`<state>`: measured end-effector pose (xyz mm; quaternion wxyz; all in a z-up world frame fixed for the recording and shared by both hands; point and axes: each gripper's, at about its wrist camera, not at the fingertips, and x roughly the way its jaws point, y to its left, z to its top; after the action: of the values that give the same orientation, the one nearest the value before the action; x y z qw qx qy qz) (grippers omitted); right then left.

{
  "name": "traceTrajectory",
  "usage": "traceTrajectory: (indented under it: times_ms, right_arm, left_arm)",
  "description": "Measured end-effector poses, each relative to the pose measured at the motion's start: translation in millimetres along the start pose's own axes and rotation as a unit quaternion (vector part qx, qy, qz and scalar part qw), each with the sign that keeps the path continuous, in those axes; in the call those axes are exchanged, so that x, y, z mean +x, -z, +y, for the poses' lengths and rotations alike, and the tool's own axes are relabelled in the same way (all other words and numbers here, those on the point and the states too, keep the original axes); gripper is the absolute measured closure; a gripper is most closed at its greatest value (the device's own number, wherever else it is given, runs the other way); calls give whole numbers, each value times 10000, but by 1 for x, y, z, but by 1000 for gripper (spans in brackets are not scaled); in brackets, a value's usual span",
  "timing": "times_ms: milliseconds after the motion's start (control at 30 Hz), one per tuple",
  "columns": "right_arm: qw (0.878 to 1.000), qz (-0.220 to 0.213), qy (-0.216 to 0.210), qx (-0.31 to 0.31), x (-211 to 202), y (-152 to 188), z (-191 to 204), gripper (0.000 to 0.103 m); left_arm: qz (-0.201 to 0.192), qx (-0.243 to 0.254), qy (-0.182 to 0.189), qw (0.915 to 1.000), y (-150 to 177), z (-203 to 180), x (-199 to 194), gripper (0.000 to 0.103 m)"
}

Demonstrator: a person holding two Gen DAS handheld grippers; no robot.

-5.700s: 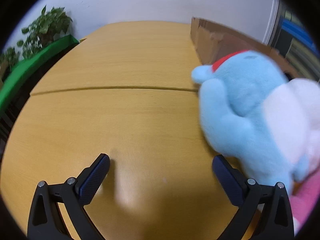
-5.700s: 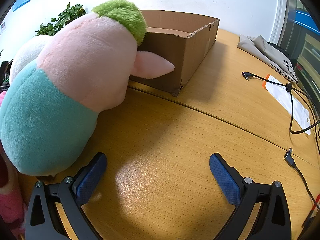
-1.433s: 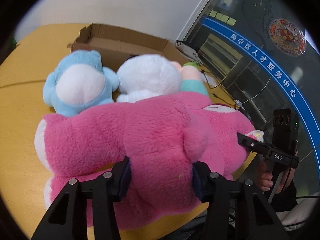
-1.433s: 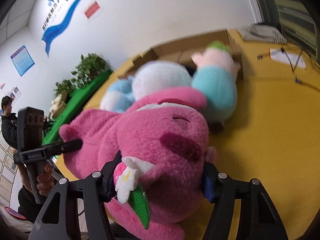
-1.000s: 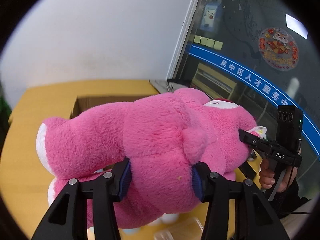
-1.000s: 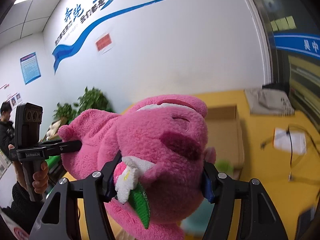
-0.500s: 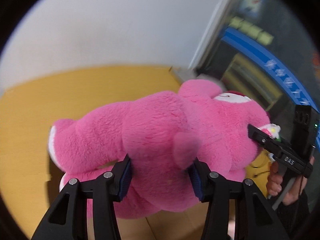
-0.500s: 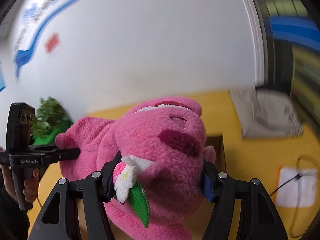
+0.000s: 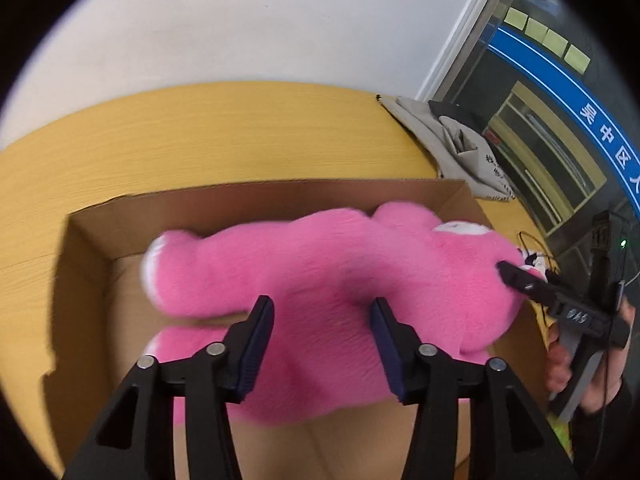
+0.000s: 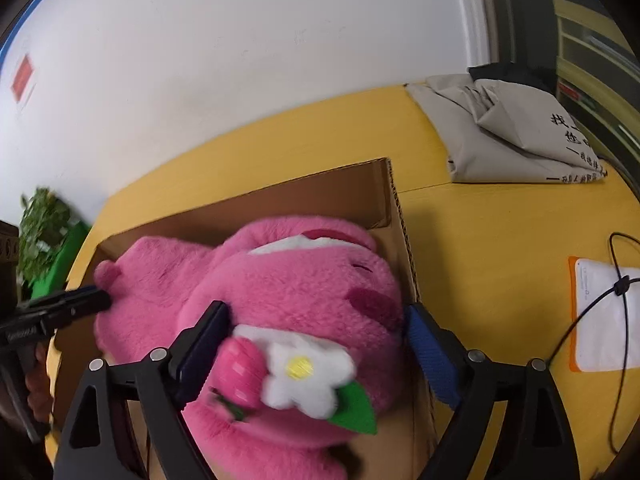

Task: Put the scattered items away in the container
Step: 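Carry the pink bear with both grippers and lower it into the box, then open both grippers to release the pink bear and withdraw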

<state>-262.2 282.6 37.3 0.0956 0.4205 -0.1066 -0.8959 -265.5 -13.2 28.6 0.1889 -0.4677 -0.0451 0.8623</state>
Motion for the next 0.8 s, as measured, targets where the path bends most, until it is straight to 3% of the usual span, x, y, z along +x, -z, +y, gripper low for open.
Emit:
traceTrajectory:
  times_ms: [100, 167, 233, 300, 367, 467, 633, 800]
  right_arm:
    - [9981, 94, -421, -438, -41, 13, 13, 0]
    - [9910, 421, -836, -958, -59, 35, 23, 0]
    - [9820, 769, -933, -1450, -61, 57, 34, 0]
    - [9781, 1111, -708, -1609, -50, 76, 34, 0]
    - [9790, 1310, -565, -1458, -39, 89, 25, 1]
    - [9781, 1219, -390, -1639, -48, 97, 26, 1]
    - [9711, 1253, -3, -2031, -51, 112, 33, 2]
    - [9655, 1199, 220, -2303, -54, 125, 35, 2]
  left_arm:
    - [203, 123, -500, 9985, 23, 18, -23, 51]
    - [518, 69, -730, 9960, 52, 38, -32, 51]
    - [794, 20, -861, 9931, 77, 51, -33, 51]
    - [1059, -63, -907, 9902, 100, 59, -33, 51]
    - [1059, -2, -947, 9899, 116, 58, -40, 54]
    - [1084, -81, -741, 9913, 131, 53, -52, 56]
    - [1115, 109, -915, 9895, 159, 35, -68, 57]
    - [1115, -325, -605, 9914, 170, 38, -89, 61]
